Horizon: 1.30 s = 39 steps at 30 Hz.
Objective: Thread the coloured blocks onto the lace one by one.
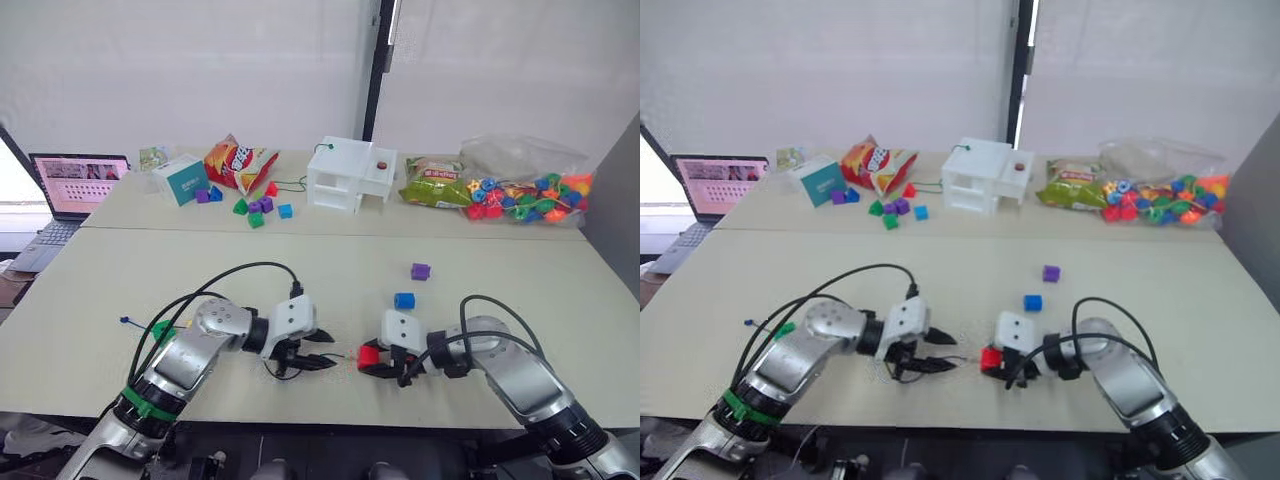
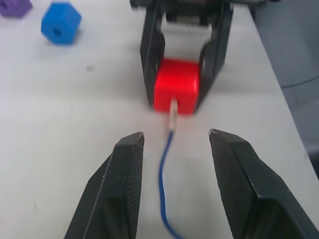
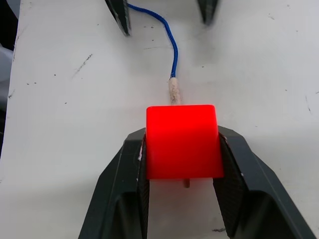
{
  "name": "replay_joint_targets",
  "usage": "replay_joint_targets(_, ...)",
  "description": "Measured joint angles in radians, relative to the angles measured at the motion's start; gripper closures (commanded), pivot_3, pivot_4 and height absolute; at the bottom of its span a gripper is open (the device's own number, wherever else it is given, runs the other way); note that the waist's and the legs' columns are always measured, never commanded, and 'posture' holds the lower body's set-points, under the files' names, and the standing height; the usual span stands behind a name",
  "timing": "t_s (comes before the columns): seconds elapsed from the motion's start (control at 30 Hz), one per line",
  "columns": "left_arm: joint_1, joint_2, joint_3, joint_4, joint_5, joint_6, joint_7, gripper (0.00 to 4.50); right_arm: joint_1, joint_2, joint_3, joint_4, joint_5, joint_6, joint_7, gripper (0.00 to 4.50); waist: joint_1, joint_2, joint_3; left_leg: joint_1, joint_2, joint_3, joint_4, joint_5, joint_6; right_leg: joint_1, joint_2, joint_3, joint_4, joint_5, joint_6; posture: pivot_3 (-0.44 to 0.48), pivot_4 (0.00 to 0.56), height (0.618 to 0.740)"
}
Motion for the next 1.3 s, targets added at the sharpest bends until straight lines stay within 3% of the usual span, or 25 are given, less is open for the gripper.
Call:
replay_joint_targets(0.2, 0.009, -0.015, -0.024, 0.086, 0.066, -0.111, 0.02, 2.31, 0.002, 0.0, 0.002, -0.013, 0.003, 0.015, -0.011, 3.3, -0.002, 0.0, 0.0, -0.001, 0.0, 0.0, 0.0, 0.0, 0.0, -0.001, 0.0, 0.0, 0.0, 0.0, 0.0, 0.0, 0.15, 0.74)
replay_joint_targets(0.4, 0.012, -0.039, -0.021, 0.107, 0.082, -0.126, 0.043, 4.1, 0.002, 0.0, 0.003, -0.022, 0.003, 0.035, -0.014, 3.3, -0.002, 0.0, 0.0, 0.0, 0.0, 0.0, 0.0, 0.0, 0.0, 0.0, 0.0, 0.0, 0.0, 0.0, 0.0, 0.0, 0.15, 0.74)
replay_joint_targets(0.47, 0.017, -0.052, -0.02, 0.107, 0.082, -0.125, 0.053, 4.47, 0.002, 0.0, 0.003, -0.024, 0.003, 0.038, -0.014, 3.3, -0.002, 0.0, 0.0, 0.0, 0.0, 0.0, 0.0, 0.0, 0.0, 0.0, 0.0, 0.0, 0.0, 0.0, 0.0, 0.0, 0.15, 0.74)
replay_joint_targets(1.2, -0.031, -0.181, -0.083, 0.084, 0.118, -0.041, 0.099, 4.47, -0.02, -0.001, 0.016, -0.011, 0.0, 0.037, -0.009, 3.3, -0.004, 0.0, 0.0, 0.0, 0.0, 0.0, 0.0, 0.0, 0.0, 0.0, 0.001, 0.0, 0.0, 0.0, 0.0, 0.0, 0.15, 0.74)
replay_joint_targets(1.3, -0.03, -0.171, -0.068, 0.065, 0.095, -0.001, 0.092, 3.6, -0.021, 0.001, 0.017, -0.009, 0.0, 0.037, -0.009, 3.3, -0.004, 0.0, 0.0, 0.0, 0.0, 0.0, 0.0, 0.0, 0.0, 0.0, 0.002, 0.0, 0.0, 0.0, 0.0, 0.0, 0.15, 0.74)
